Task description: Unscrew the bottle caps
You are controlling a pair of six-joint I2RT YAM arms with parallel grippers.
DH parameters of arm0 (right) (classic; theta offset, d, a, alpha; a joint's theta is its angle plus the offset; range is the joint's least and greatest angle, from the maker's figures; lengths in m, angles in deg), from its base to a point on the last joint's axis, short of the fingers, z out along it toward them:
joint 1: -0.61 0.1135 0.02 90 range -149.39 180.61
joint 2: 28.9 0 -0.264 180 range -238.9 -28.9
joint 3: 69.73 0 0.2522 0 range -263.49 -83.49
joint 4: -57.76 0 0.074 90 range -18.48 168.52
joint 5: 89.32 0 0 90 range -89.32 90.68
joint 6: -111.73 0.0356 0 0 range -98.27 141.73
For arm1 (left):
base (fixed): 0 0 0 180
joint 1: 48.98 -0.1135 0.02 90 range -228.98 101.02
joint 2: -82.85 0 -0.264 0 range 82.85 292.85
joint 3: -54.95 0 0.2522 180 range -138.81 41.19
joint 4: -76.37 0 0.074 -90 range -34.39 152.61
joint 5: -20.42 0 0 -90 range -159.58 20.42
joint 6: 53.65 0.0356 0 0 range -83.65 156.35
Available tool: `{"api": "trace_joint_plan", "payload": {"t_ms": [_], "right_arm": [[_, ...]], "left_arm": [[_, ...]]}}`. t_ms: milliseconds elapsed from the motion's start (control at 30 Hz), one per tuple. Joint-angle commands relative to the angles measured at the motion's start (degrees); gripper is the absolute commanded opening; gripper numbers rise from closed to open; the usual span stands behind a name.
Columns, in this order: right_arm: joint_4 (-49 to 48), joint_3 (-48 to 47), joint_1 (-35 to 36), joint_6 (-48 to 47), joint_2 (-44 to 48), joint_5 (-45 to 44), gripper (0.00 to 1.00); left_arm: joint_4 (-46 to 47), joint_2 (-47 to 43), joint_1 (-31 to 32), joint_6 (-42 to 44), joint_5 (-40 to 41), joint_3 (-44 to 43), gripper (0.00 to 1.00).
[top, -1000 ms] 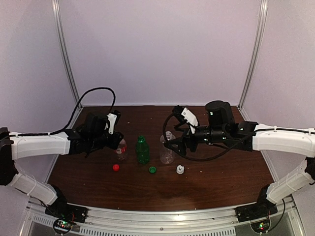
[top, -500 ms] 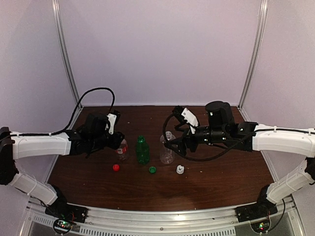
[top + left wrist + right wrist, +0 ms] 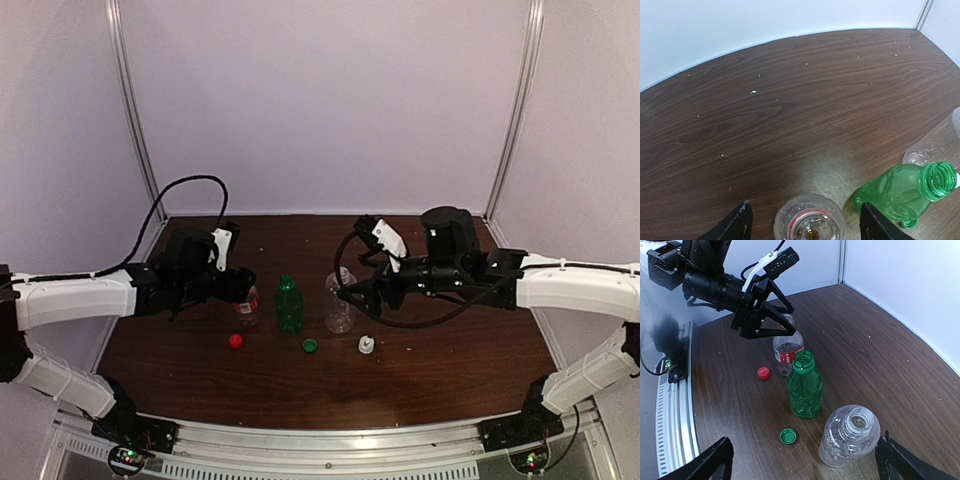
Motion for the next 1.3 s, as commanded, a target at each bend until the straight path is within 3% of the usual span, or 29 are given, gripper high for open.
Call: {"api": "trace_joint_plan", "payload": {"t_ms": [0,400,900,1267], "right_arm": [[0.2,1.0,-0.5,0.6,2.1,-2.0,1.0],[1.4,0.8,-2.9,2.8,3.5,-6.1,1.0],[1.5,1.8,-15.8,9.5,7.7,-4.1,1.0],[3.8,1.9,-20.4,10.5,11.6,-7.3,1.0]], "left_arm": [[-1.9,-2.4,-0.5,0.6,-0.3,-2.6,0.77],[-6.0,-8.9,-0.5,4.0,2.7,-5.0,0.98],[-10.0,-12.8,-3.3,4.4,3.7,-8.3,0.98],[-8.8,-16.6,-11.2,0.6,-1.9,-7.9,0.98]]}}
